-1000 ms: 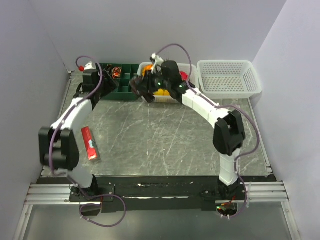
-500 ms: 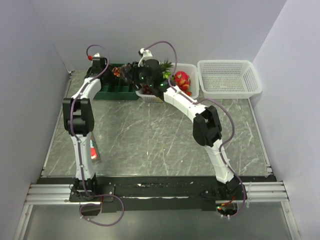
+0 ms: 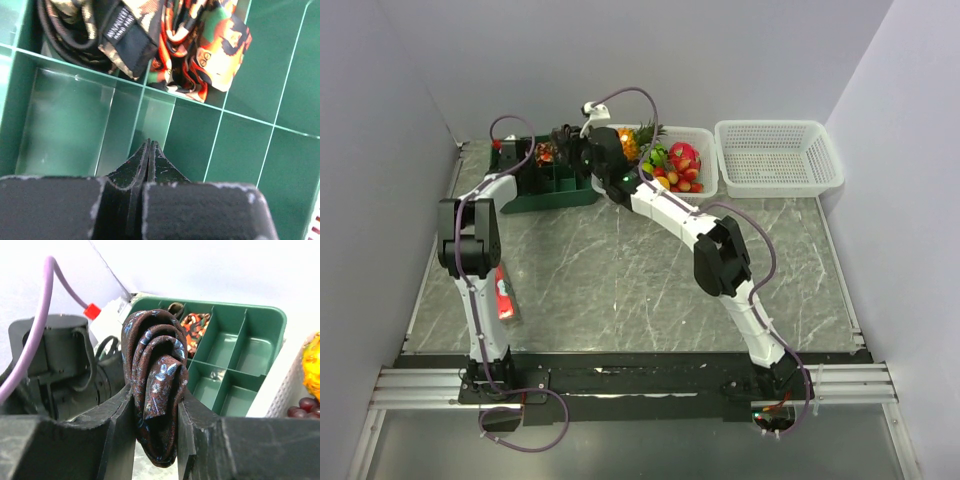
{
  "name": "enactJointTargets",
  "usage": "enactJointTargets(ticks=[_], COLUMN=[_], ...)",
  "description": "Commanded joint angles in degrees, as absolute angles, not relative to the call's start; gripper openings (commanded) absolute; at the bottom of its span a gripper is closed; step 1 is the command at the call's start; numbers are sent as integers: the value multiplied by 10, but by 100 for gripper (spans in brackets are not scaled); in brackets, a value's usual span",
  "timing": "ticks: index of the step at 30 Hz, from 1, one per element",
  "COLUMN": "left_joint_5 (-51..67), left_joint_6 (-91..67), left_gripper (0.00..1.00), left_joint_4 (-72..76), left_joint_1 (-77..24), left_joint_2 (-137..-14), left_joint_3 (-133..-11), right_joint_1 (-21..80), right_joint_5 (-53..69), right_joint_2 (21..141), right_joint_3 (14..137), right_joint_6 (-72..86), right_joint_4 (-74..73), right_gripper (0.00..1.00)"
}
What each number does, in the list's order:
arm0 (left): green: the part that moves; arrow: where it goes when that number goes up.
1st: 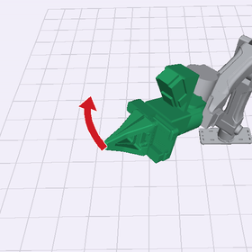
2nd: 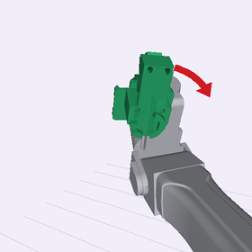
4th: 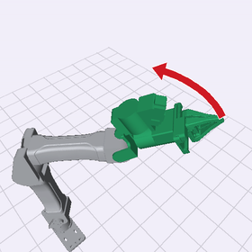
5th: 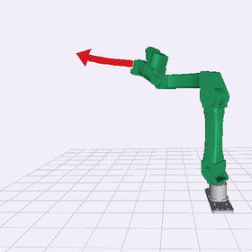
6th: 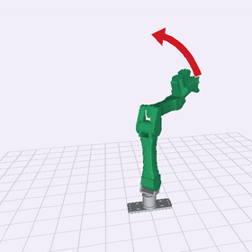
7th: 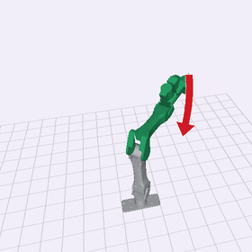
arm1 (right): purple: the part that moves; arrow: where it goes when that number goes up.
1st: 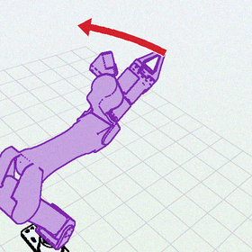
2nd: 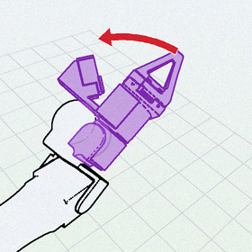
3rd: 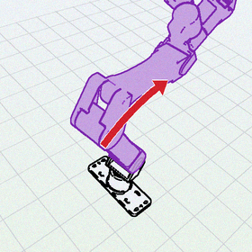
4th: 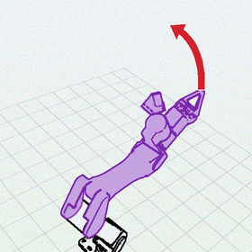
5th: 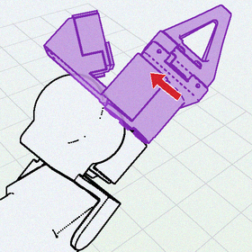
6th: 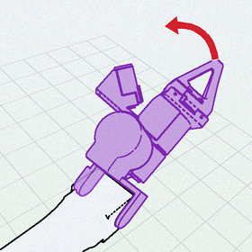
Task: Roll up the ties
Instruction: Move the storage box to the center of the board.
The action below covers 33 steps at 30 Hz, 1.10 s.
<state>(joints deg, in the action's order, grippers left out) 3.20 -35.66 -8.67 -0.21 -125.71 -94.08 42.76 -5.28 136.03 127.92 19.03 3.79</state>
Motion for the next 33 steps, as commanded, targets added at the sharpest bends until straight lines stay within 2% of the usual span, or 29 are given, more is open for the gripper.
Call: enactJointTargets(ticks=[1, 18, 33], left_joint_5=[36, 71, 88], left_joint_6=[-360, -331, -311], left_gripper=[1, 1, 1], left_joint_4=[-69, -37, -42], left_joint_1=[-4, -4, -4], left_joint_2=[-1205, -1097, -1046], left_joint_3=[-889, -759, -698], right_joint_1=[439, 449, 451], right_joint_5=[-95, -167, -183], right_joint_2=[1380, 1408, 1419], right_joint_3=[1323, 1295, 1269], right_joint_6=[185, 235, 233], right_joint_4=[62, 7, 49], right_gripper=[0, 0, 0])
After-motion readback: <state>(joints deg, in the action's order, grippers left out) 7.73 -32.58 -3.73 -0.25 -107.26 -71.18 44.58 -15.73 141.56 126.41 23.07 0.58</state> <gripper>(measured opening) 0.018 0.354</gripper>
